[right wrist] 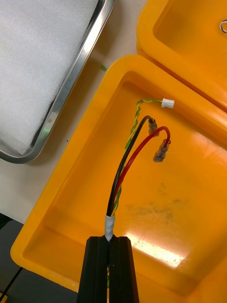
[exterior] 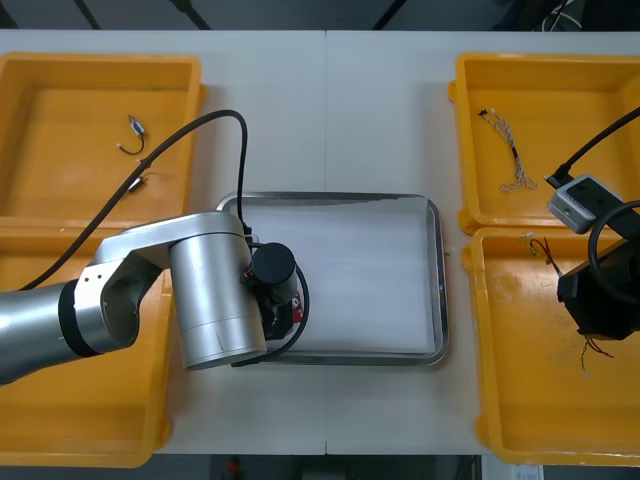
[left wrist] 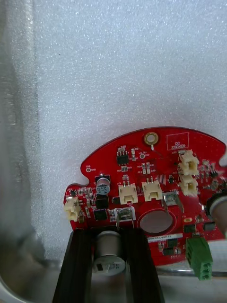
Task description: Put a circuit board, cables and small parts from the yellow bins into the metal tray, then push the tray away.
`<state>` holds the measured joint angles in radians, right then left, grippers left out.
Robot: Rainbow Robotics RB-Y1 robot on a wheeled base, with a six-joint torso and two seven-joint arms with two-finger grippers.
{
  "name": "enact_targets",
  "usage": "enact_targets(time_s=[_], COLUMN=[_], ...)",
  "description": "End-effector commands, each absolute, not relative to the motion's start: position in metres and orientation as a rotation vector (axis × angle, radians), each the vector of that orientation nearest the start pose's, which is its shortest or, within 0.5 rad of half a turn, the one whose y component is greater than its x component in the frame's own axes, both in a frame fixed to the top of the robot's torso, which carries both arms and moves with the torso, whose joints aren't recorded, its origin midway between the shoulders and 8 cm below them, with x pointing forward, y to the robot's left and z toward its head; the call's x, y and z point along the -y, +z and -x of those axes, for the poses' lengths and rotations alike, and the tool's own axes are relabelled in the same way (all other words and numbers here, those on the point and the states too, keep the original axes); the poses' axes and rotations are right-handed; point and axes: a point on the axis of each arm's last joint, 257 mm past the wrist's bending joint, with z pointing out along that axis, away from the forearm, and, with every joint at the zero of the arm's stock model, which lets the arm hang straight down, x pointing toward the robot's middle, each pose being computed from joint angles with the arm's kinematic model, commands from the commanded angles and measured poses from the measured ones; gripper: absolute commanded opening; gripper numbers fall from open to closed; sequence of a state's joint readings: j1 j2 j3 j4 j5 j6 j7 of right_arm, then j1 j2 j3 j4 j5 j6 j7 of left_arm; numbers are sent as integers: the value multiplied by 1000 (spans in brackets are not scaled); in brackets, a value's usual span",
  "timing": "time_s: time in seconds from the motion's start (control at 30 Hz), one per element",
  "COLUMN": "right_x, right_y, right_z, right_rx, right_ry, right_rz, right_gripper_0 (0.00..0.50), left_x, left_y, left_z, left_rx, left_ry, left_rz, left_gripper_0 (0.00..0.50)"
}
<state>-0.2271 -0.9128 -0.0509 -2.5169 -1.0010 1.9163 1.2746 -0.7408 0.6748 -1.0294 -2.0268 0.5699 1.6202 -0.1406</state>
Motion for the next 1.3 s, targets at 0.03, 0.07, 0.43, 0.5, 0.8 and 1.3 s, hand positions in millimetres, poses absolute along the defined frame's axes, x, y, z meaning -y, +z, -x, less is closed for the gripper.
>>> enact_targets(time_s=[0.03,0.07,0.43,0.5,0.8,1.3], right_x=[272,272,272,272,272,277], right_y=[-129,-129,-129,-129,-129,-134], right_z=[-337,-337,-337,-337,-337,-334], right_rx=[-2525,-2525,-2525,-2525,-2525,-2537], right_ry=[-161,-161,-161,-161,-161,-210], right_rz=[721,721,721,721,721,751], right_gripper_0=[0,0,0,0,0,0], left_x=[-101,-102,-96,-99,-134,-219], left_y=[-284,-283,-245,-232,-171,-99], left_z=[-393,-394,-401,-401,-403,-425], left_rx=[-2677,-2671,-2616,-2610,-2615,-2595], left_ry=[11,15,-50,-72,-116,-128], left_rz=[85,86,61,59,72,276], left_gripper_0=[337,398,500,500,500,500])
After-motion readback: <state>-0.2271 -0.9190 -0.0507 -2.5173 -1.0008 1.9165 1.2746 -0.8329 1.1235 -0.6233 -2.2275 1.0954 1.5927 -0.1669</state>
